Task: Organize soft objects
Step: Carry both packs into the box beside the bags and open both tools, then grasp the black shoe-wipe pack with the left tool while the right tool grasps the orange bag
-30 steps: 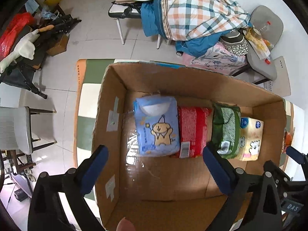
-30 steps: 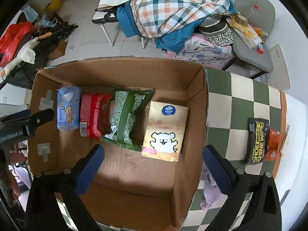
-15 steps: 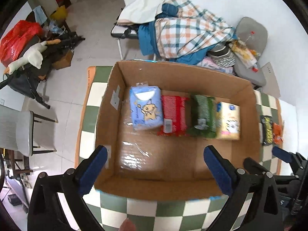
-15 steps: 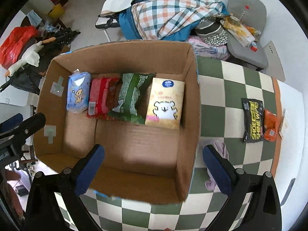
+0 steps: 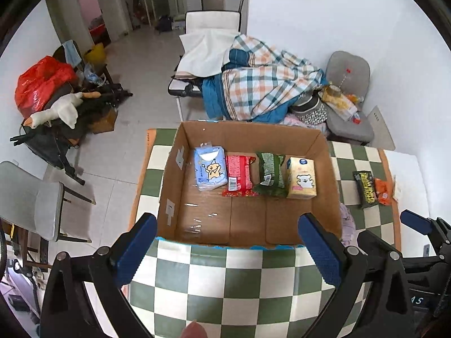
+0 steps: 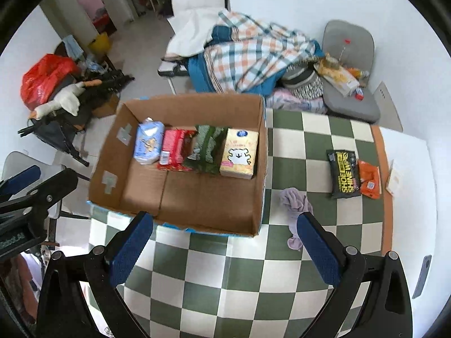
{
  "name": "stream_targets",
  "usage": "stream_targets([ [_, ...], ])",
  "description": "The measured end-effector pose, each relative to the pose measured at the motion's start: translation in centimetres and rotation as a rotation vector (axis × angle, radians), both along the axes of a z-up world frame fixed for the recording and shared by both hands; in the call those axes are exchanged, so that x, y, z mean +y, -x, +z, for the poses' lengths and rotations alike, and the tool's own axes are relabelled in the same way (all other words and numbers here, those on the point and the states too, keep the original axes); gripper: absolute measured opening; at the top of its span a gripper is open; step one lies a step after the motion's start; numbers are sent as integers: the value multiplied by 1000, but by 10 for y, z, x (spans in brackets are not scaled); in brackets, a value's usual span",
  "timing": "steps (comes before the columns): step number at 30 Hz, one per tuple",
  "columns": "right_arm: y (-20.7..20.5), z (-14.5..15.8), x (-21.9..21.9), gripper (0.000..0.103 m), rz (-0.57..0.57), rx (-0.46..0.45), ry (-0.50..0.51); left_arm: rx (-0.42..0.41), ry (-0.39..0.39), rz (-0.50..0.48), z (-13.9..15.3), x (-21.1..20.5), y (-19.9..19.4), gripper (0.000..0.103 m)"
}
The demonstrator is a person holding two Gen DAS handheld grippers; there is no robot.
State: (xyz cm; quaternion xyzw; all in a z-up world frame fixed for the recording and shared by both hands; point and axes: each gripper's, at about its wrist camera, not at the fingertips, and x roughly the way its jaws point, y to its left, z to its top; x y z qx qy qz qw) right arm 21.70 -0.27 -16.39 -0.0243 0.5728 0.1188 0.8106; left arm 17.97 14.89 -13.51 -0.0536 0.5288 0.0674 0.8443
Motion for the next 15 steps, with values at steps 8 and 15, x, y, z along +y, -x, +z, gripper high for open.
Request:
stream_targets([
  [8,25,30,-14,103,5,-21,-92,-31,-4,14,26,-13,24,102],
  [15,24,26,-64,103,-89,27,-195,11,39,-84,26,-64,8,103],
])
